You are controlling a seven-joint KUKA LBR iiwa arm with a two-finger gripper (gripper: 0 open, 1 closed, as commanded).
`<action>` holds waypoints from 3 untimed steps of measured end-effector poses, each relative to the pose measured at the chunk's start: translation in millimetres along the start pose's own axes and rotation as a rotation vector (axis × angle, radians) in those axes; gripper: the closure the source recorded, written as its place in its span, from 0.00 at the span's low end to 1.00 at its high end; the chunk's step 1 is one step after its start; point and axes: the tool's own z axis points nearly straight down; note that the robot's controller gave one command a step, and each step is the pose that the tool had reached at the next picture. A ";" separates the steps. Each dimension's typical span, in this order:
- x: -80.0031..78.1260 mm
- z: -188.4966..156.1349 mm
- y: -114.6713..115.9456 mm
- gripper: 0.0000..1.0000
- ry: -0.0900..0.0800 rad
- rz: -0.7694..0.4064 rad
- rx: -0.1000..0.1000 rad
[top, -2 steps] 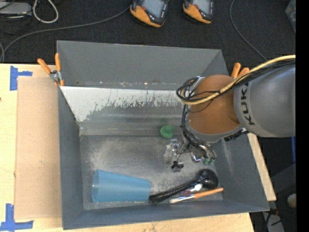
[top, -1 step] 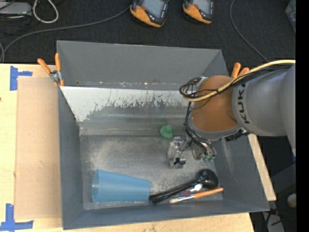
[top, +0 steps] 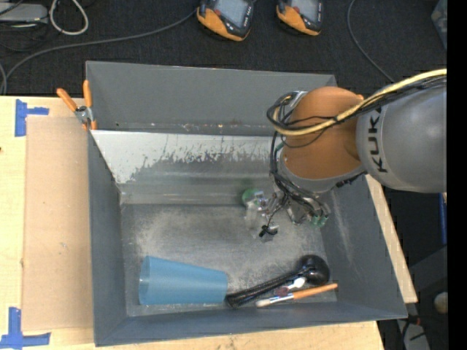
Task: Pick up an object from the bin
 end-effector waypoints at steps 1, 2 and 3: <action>10.0 43.6 -9.7 1.00 0.017 0.171 0.000; 14.4 -16.2 -1.4 1.00 0.003 -0.006 -0.002; 9.0 -17.9 11.3 1.00 0.020 0.126 -0.003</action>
Offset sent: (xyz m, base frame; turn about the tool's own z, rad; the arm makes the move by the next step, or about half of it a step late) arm -0.0148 -0.0057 0.0176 -0.0055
